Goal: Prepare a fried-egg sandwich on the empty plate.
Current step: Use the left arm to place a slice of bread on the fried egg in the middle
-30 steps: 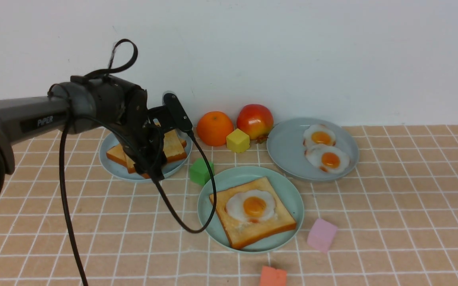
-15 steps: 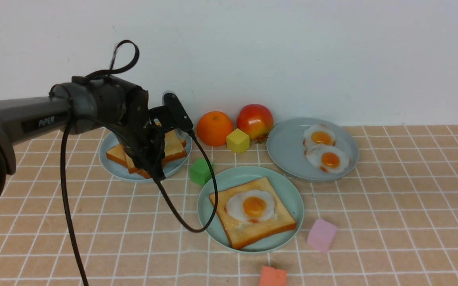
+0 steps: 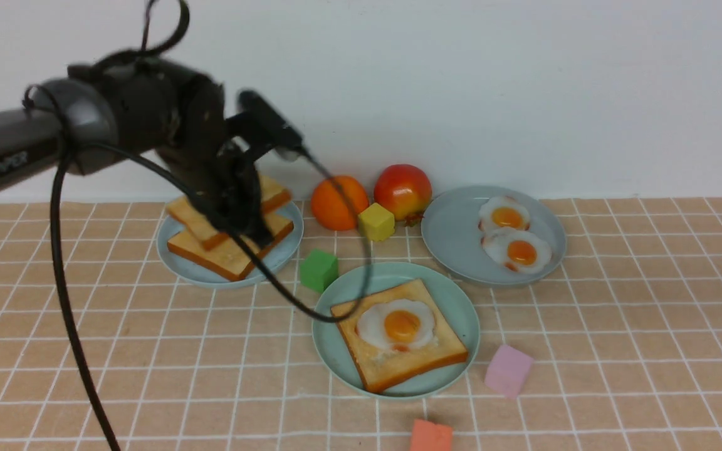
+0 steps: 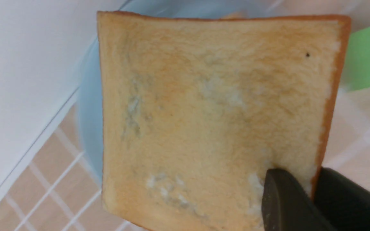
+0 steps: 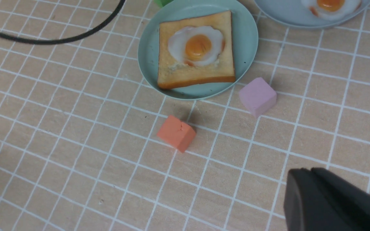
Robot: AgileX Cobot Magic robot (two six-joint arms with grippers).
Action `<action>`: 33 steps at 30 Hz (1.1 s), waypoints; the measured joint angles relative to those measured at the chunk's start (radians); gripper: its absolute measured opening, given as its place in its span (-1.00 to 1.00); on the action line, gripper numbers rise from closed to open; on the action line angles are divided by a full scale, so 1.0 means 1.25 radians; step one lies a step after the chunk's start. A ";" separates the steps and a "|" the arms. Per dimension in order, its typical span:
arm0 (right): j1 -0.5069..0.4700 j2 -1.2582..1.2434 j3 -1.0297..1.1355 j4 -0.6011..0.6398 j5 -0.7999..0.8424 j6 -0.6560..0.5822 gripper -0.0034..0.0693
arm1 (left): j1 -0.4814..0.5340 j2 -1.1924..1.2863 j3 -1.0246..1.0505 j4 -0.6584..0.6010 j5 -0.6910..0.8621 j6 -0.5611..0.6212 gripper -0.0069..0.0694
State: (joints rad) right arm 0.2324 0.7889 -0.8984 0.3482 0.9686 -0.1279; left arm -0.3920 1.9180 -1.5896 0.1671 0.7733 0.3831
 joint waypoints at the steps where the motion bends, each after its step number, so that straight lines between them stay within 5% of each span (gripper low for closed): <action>1: 0.000 -0.004 0.000 0.000 0.001 0.000 -0.80 | -0.025 -0.013 0.009 -0.002 0.002 -0.005 -0.54; 7: 0.000 -0.068 0.000 -0.006 0.021 0.000 -0.79 | -0.235 -0.073 0.094 -0.033 -0.018 -0.019 -0.54; 11: 0.000 -0.113 0.000 -0.015 0.026 0.000 -0.78 | -0.301 -0.035 0.115 -0.030 -0.051 -0.019 -0.54; 33: 0.000 -0.162 0.000 -0.019 0.059 0.000 -0.73 | -0.309 0.031 0.117 0.010 -0.089 -0.075 -0.55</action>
State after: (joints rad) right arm 0.2324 0.5862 -0.8984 0.3251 1.0418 -0.1279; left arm -0.7785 1.9572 -1.4433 0.1791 0.6619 0.2893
